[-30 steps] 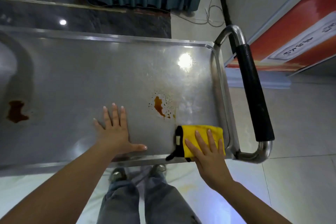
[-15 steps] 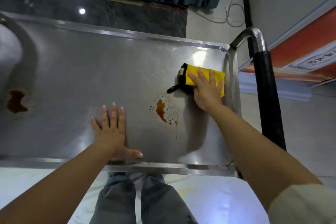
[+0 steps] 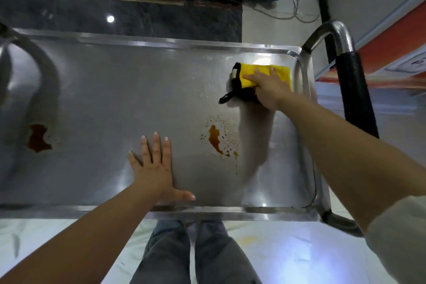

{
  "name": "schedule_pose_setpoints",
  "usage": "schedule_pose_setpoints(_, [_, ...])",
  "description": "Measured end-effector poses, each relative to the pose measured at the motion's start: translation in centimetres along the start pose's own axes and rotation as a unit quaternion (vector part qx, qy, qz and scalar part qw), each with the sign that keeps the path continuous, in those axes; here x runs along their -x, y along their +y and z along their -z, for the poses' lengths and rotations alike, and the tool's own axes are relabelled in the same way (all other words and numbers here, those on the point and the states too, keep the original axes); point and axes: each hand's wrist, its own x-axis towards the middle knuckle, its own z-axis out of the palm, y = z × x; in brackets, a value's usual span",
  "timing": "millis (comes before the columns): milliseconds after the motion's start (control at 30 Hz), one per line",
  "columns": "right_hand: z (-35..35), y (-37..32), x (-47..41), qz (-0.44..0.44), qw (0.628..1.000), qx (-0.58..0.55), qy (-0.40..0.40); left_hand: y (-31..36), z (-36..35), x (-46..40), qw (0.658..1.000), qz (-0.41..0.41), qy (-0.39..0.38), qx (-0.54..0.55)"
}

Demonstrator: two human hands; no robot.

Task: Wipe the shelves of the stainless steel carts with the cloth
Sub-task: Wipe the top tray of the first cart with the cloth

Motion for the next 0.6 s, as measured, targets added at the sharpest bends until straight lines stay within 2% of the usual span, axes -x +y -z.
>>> schedule_pose_setpoints(133, [-3.8, -1.4, 8.5, 0.021, 0.999, -0.019, -0.024, -0.2, 0.1, 0.3, 1.0, -0.014, 0.006, 0.012])
schedule_pose_setpoints(267, [-8.2, -2.8, 17.1, 0.013, 0.999, 0.032, -0.019, -0.4, -0.1, 0.4, 0.999, -0.025, 0.018, 0.013])
schedule_pose_setpoints(400, [-11.9, -4.4, 23.7, 0.04, 0.998, 0.045, -0.006, -1.9, -0.7, 0.5, 0.995, -0.077, 0.062, -0.011])
schedule_pose_setpoints(500, [-12.8, -5.7, 25.0, 0.062, 0.992, 0.111, 0.013, -4.3, -0.7, 0.6, 0.991, -0.11, 0.077, -0.013])
schedule_pose_setpoints(600, [-12.3, -6.6, 22.7, 0.055, 0.988, 0.143, 0.024, -6.8, -0.5, 0.4, 0.988, -0.109, 0.103, -0.028])
